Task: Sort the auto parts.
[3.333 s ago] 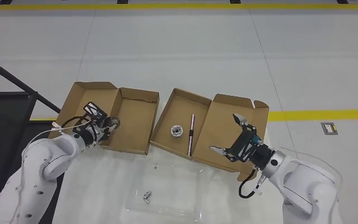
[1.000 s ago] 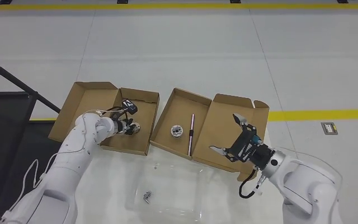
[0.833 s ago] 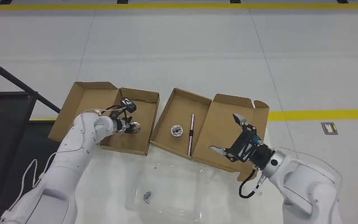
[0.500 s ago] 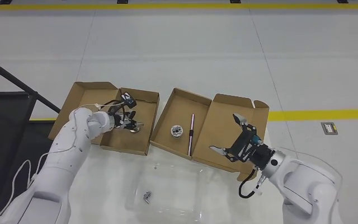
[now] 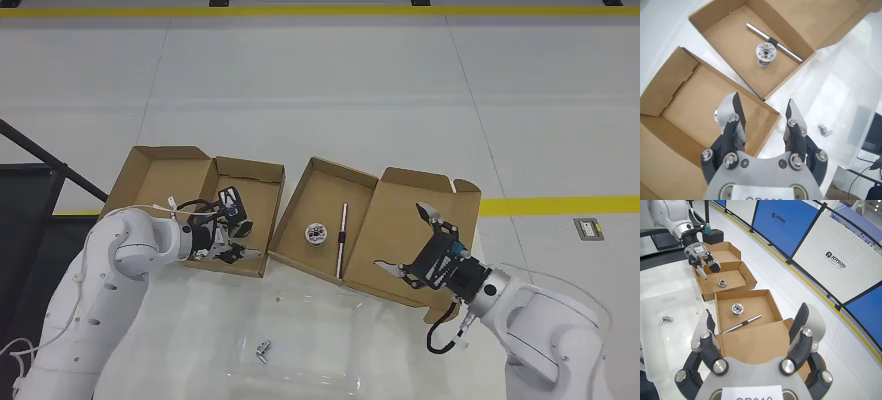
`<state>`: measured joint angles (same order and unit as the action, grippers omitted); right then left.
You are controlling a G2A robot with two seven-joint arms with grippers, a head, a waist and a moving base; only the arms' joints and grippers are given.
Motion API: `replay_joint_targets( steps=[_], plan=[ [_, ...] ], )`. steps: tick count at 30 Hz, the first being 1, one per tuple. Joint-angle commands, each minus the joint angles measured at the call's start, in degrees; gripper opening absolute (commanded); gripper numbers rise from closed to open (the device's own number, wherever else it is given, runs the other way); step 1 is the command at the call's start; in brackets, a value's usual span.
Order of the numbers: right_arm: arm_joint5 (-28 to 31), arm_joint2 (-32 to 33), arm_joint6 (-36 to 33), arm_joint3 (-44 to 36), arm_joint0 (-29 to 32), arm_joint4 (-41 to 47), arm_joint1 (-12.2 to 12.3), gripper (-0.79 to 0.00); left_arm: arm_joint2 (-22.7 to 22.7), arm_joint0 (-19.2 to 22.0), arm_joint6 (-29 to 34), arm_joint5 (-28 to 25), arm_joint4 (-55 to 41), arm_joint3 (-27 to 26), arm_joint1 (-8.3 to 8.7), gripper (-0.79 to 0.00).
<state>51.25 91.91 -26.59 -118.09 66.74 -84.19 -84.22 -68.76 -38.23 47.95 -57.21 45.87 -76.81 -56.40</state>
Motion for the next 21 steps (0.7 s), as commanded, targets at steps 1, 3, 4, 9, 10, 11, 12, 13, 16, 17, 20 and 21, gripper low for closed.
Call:
replay_joint_targets(
  steps=[1, 3, 4, 9, 10, 11, 12, 13, 16, 17, 20, 21],
  plan=[
    [0.0, 0.0, 0.0, 0.0, 0.0, 0.0, 0.0, 0.0, 0.5, -3.4, 0.3, 1.1, -2.7, -6.2, 1.88, -0.105],
    [0.0, 0.0, 0.0, 0.0, 0.0, 0.0, 0.0, 0.0, 1.3, -4.7, 1.2, 2.1, -5.1, -8.4, 3.26, 0.0],
    [0.0, 0.0, 0.0, 0.0, 0.0, 0.0, 0.0, 0.0, 1.3, -4.7, 1.2, 2.1, -5.1, -8.4, 3.26, 0.0],
    [0.0, 0.0, 0.0, 0.0, 0.0, 0.0, 0.0, 0.0, 1.3, -4.7, 1.2, 2.1, -5.1, -8.4, 3.26, 0.0],
    [0.0, 0.0, 0.0, 0.0, 0.0, 0.0, 0.0, 0.0, 1.3, -4.7, 1.2, 2.1, -5.1, -8.4, 3.26, 0.0],
    [0.0, 0.0, 0.0, 0.0, 0.0, 0.0, 0.0, 0.0, 1.3, -4.7, 1.2, 2.1, -5.1, -8.4, 3.26, 0.0],
    [0.0, 0.0, 0.0, 0.0, 0.0, 0.0, 0.0, 0.0, 1.3, -4.7, 1.2, 2.1, -5.1, -8.4, 3.26, 0.0],
    [0.0, 0.0, 0.0, 0.0, 0.0, 0.0, 0.0, 0.0, 1.3, -4.7, 1.2, 2.1, -5.1, -8.4, 3.26, 0.0],
    [0.0, 0.0, 0.0, 0.0, 0.0, 0.0, 0.0, 0.0, 1.3, -4.7, 1.2, 2.1, -5.1, -8.4, 3.26, 0.0],
    [0.0, 0.0, 0.0, 0.0, 0.0, 0.0, 0.0, 0.0, 1.5, -5.1, 1.0, 2.1, -5.2, -8.6, 3.25, 0.0],
    [0.0, 0.0, 0.0, 0.0, 0.0, 0.0, 0.0, 0.0, 2.4, -7.7, -0.8, 0.1, -5.9, -12.0, 3.62, 0.0],
    [0.0, 0.0, 0.0, 0.0, 0.0, 0.0, 0.0, 0.0, 2.6, -8.4, -1.7, -0.8, -6.4, -13.2, 3.92, 0.0]
  ],
)
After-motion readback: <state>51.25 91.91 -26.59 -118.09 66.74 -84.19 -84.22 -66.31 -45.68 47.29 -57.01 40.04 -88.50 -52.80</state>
